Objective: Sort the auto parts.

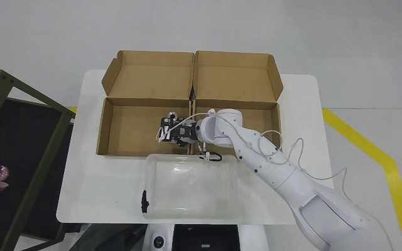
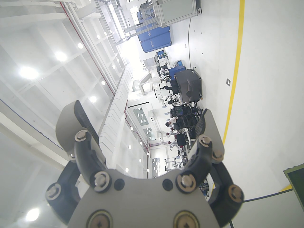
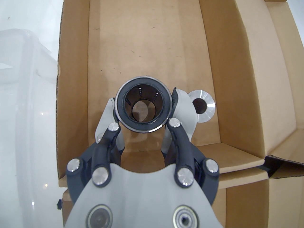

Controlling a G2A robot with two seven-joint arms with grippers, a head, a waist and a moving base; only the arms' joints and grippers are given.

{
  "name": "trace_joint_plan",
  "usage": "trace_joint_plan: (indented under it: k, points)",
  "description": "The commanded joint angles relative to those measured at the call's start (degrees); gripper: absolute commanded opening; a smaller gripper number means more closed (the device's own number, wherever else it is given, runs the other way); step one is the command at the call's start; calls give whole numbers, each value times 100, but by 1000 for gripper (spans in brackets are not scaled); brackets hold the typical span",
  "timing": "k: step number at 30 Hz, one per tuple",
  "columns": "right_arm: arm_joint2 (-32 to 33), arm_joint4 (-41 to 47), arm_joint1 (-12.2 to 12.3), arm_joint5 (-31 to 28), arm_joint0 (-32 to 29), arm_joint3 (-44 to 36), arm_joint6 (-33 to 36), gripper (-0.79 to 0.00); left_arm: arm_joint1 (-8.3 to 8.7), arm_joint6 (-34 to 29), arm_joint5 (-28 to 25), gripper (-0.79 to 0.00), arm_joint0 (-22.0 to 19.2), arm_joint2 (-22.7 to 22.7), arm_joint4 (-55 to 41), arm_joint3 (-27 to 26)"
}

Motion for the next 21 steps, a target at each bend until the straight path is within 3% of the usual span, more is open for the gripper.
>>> trace_joint_plan:
  k: [1, 3, 5, 7, 21]
  points:
    - [12, -2, -8, -8, 0, 2, 6, -409, 0, 0, 0, 0, 0, 0, 0, 0]
    - [29, -7, -12, -20, -2, -9, 12, -397, 0, 0, 0, 0, 0, 0, 0, 0]
    - [54, -19, -13, -24, -7, -38, 19, -317, 0, 0, 0, 0, 0, 0, 0, 0]
    - [89, -22, -9, -36, -14, -86, 21, -292, 0, 0, 0, 0, 0, 0, 0, 0]
    - [599, 72, 131, -202, -276, -1078, -133, -296, 0, 0, 0, 0, 0, 0, 0, 0]
